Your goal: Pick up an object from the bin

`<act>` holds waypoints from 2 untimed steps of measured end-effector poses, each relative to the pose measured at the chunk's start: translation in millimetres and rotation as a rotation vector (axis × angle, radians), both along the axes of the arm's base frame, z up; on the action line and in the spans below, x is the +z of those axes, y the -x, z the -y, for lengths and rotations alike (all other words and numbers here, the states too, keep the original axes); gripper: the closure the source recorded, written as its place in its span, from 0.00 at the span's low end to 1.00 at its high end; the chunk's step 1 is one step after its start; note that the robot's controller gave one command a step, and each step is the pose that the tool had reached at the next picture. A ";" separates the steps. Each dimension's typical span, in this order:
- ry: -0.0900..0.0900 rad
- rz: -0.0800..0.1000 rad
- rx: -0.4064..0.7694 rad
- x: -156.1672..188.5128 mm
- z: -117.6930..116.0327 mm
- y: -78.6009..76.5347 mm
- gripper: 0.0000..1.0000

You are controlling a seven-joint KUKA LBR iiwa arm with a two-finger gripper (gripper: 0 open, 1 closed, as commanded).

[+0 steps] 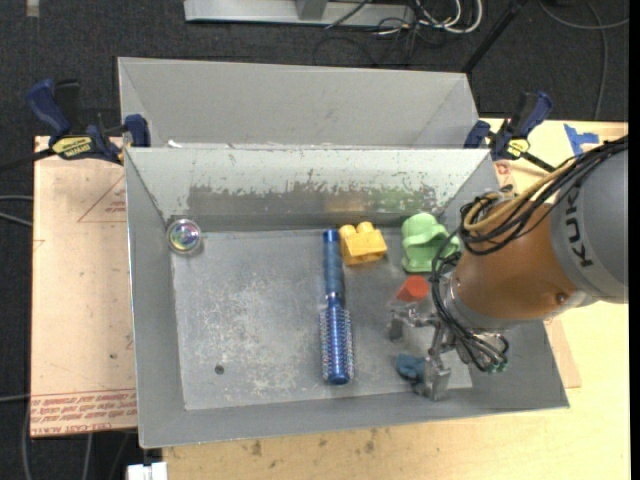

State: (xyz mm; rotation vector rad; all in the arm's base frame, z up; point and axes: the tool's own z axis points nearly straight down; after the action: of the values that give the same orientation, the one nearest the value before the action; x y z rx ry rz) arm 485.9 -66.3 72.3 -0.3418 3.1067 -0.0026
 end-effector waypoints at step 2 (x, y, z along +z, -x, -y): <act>0.001 -0.005 -0.028 138.2 10.7 -3.2 1.00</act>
Offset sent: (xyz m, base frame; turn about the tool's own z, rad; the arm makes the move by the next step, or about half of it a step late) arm 0.0000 0.0000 0.0000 0.0000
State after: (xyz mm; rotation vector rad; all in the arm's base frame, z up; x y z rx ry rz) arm 489.0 -77.0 210.5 -0.2990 3.1165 -0.0033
